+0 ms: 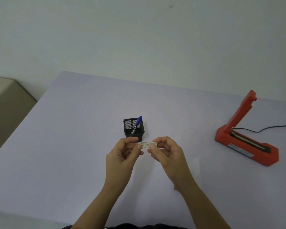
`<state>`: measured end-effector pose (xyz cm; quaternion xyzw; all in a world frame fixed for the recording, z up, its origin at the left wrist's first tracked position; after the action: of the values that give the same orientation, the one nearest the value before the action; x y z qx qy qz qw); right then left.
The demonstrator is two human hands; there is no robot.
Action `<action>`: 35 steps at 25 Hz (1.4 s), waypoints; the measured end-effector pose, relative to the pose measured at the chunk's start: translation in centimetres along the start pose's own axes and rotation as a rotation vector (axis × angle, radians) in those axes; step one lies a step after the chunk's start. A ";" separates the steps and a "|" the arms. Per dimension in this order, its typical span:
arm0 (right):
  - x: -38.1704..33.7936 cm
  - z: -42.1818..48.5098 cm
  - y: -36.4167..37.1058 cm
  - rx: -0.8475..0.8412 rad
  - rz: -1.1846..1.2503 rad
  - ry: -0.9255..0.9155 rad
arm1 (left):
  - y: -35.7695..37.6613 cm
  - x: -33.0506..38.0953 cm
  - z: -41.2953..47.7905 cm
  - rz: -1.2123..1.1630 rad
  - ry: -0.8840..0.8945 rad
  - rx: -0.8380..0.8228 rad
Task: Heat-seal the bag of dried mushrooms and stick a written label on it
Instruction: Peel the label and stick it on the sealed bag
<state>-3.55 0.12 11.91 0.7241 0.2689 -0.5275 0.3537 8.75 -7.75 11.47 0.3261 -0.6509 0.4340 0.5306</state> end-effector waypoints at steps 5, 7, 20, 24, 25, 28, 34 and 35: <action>-0.1 -0.2 0.0 0.027 0.007 -0.024 | -0.1 0.1 -0.2 0.193 0.157 0.003; -0.2 -0.2 0.0 0.028 0.041 -0.020 | -0.3 0.6 -0.3 0.341 0.349 0.070; -0.3 -0.5 -0.2 0.029 0.073 -0.017 | 0.1 1.0 -1.0 0.486 0.562 0.179; -0.4 -0.6 -0.3 0.032 0.080 -0.027 | 0.3 0.6 -0.7 0.341 0.320 0.130; -0.4 -0.6 -0.3 0.035 0.077 -0.031 | 0.5 0.4 -0.7 0.296 0.249 0.112; -0.4 -0.6 -0.6 0.028 0.053 -0.049 | 0.7 -0.2 -0.5 0.180 0.071 0.056; -0.7 -0.6 -0.4 -0.051 0.036 -0.039 | 0.8 0.4 -0.1 0.234 0.089 -0.001; -0.6 -0.6 -0.3 -0.090 0.064 0.001 | 0.7 0.7 -0.2 0.252 0.112 -0.002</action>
<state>-3.60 0.76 12.57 0.7159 0.2695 -0.5029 0.4024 8.04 -7.28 11.97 0.2167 -0.6566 0.5140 0.5077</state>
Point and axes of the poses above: each hand's wrist, its own z-axis towards the middle knuckle, its own y-axis out of the palm, x = y × z, the point moved 4 cm from there along z, towards the middle knuckle, and after that the axes turned 12 degrees about z, right-handed, at the moved point
